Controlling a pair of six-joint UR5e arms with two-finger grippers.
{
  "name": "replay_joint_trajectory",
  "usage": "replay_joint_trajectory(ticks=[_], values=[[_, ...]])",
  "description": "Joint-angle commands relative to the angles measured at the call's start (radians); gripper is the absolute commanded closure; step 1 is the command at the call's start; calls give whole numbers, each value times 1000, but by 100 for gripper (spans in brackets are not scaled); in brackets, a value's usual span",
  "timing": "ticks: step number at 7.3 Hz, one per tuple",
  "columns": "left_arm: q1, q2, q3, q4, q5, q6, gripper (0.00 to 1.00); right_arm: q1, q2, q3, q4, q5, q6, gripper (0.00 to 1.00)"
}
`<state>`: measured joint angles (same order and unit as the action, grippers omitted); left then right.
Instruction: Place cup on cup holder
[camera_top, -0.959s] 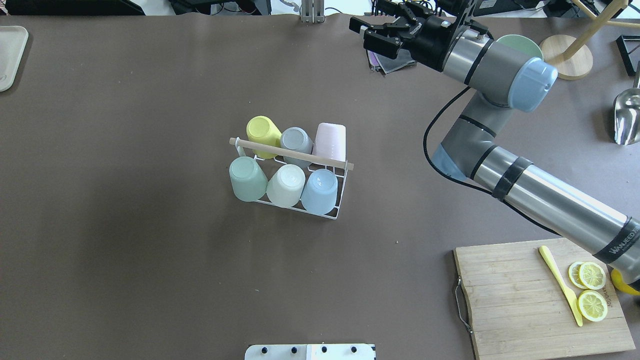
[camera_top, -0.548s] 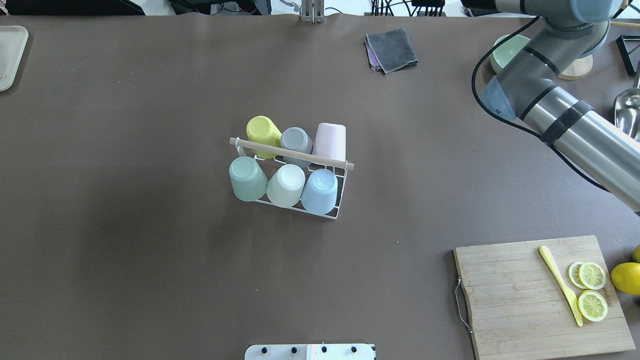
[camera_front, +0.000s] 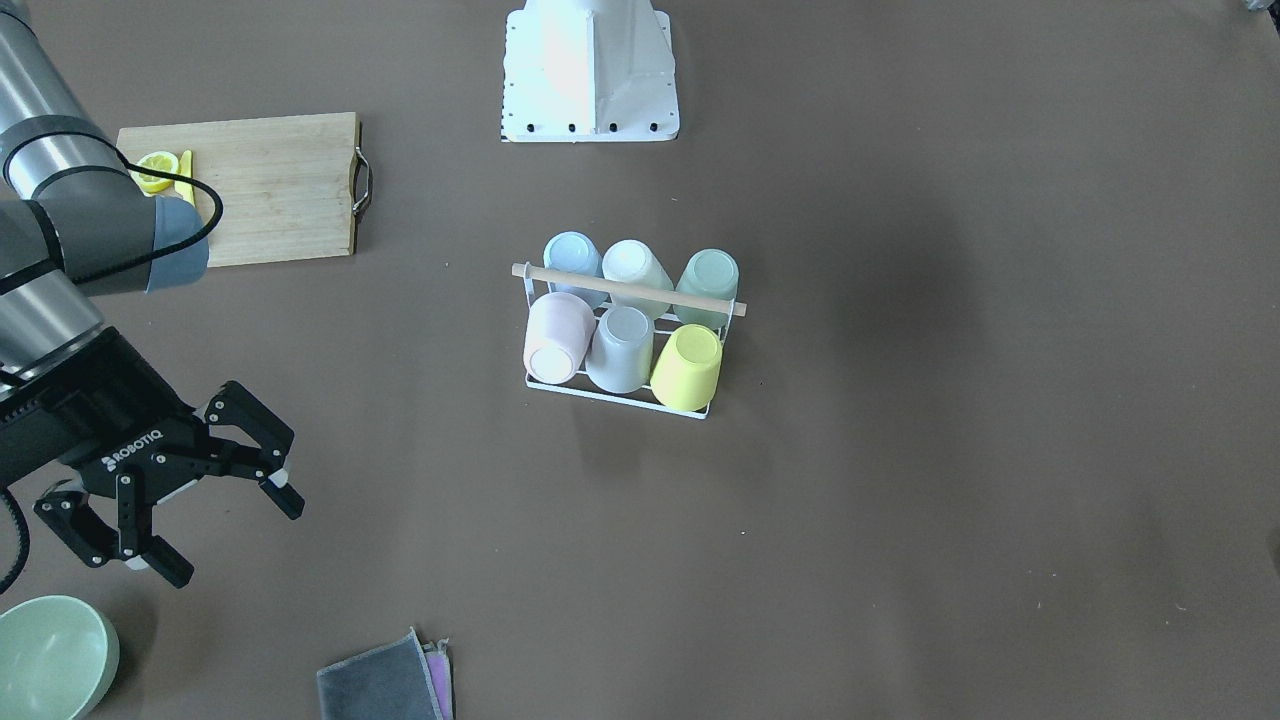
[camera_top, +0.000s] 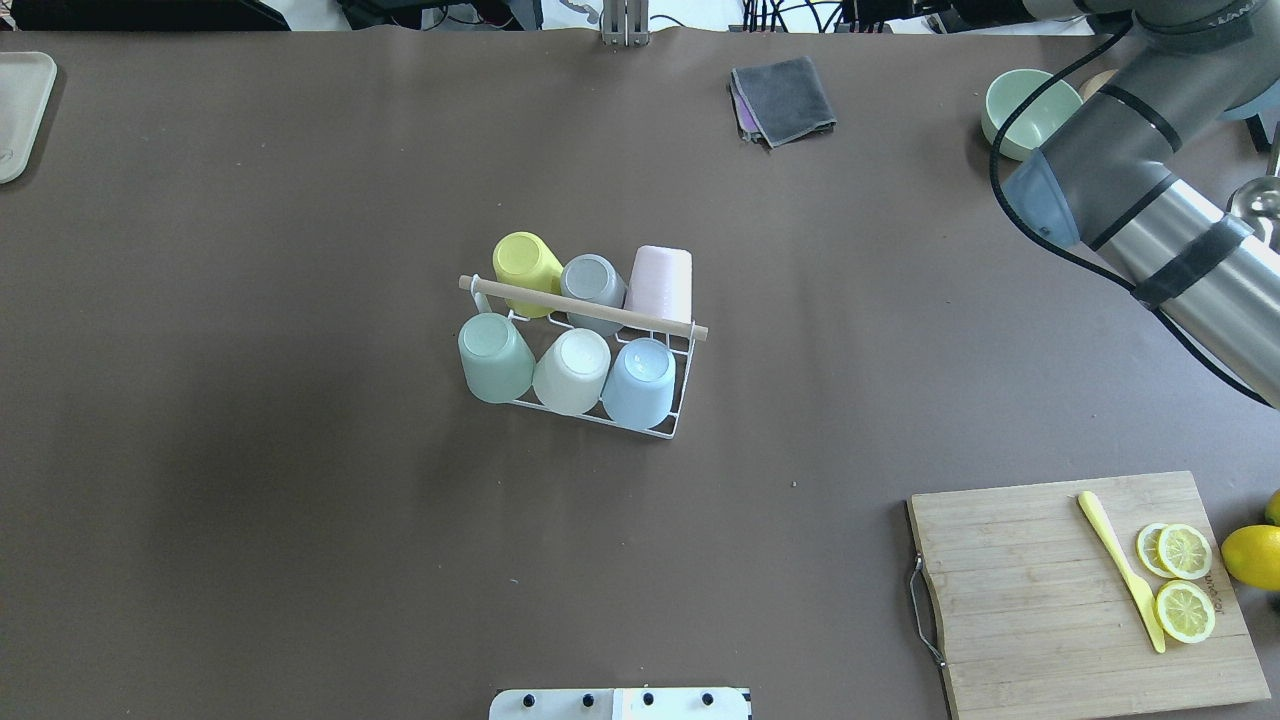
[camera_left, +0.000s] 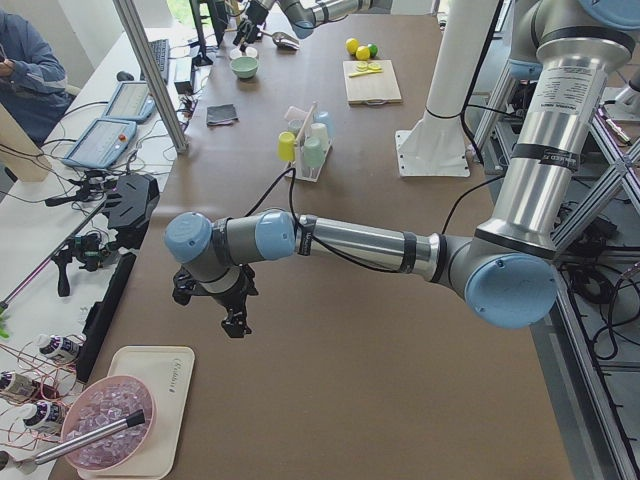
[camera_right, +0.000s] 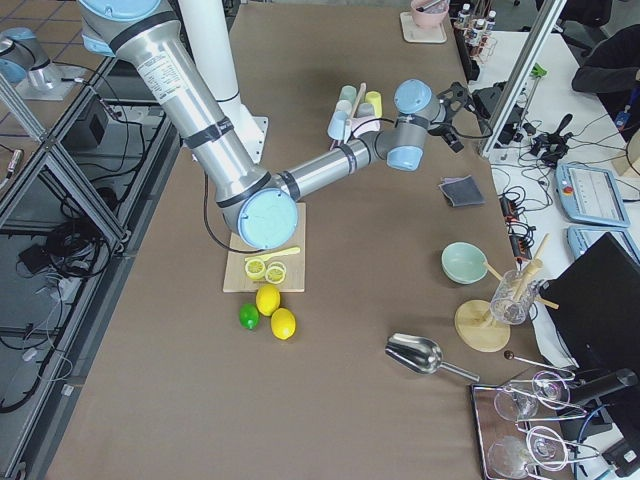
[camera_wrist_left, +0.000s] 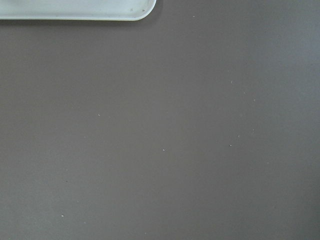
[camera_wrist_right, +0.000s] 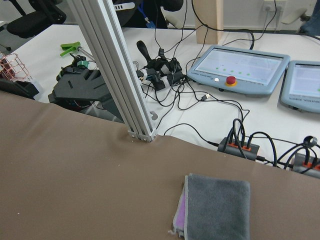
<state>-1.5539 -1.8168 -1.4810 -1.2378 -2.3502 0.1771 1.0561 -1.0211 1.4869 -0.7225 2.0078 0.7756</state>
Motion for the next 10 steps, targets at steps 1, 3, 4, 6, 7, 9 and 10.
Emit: replay_joint_trajectory(ticks=[1,3,4,6,7,9,10], values=[[5,14,-10,-11,32,31,1,-22,-138,325,-356,2,21,0],[5,33,-27,1,22,30,1,10,-218,472,-638,25,4,0],[5,54,-18,9,20,24,1,45,-290,464,-679,60,-62,0],[3,79,-41,12,12,24,1,251,-378,394,-817,226,-441,0],[5,88,-39,12,-1,24,1,292,-384,389,-925,218,-572,0],[2,123,-73,26,-38,27,1,385,-425,325,-1000,221,-733,0],[5,169,-114,29,-44,28,1,427,-480,310,-997,223,-745,0]])
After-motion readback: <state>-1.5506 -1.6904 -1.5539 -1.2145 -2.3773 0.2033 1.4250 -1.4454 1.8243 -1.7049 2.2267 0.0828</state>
